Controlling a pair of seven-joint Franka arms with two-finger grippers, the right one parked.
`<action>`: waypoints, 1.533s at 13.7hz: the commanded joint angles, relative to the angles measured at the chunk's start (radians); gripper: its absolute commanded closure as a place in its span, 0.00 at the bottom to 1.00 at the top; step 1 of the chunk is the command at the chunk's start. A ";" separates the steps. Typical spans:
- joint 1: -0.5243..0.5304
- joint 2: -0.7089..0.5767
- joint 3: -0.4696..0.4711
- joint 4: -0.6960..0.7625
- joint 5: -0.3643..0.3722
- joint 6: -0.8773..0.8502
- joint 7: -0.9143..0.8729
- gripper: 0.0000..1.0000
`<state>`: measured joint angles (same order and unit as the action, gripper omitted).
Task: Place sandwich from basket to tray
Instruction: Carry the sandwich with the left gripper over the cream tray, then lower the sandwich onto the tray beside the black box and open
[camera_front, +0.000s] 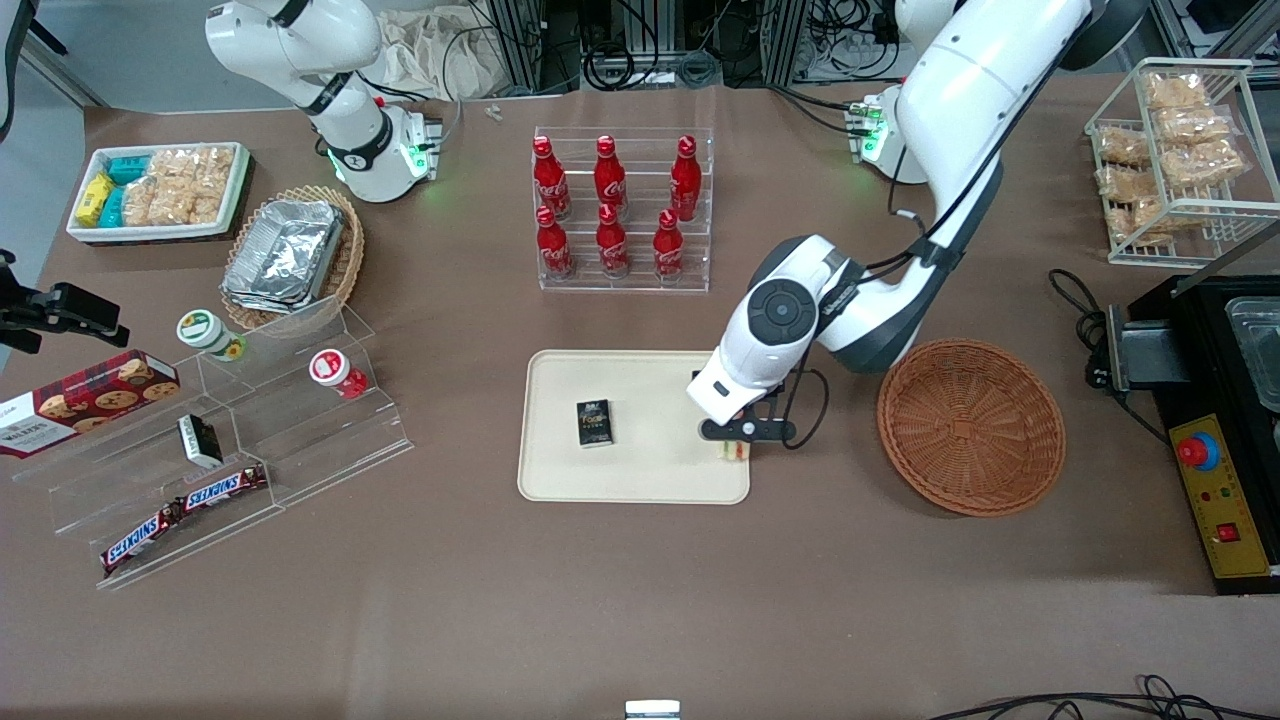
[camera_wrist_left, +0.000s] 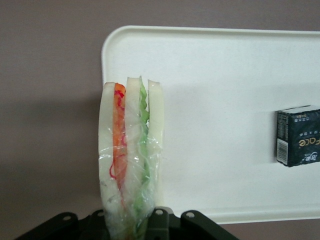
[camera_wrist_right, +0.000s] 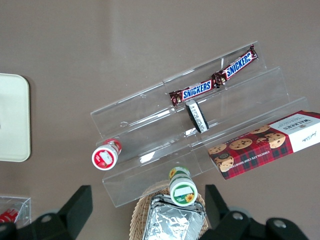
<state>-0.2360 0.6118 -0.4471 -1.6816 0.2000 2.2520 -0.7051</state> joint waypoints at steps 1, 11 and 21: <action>-0.031 0.049 0.010 0.046 0.062 0.020 -0.010 0.95; -0.029 0.106 0.014 0.039 0.128 0.050 -0.033 0.56; 0.020 -0.052 0.011 0.046 0.112 -0.029 -0.076 0.00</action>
<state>-0.2347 0.6479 -0.4367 -1.6216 0.3184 2.2777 -0.7615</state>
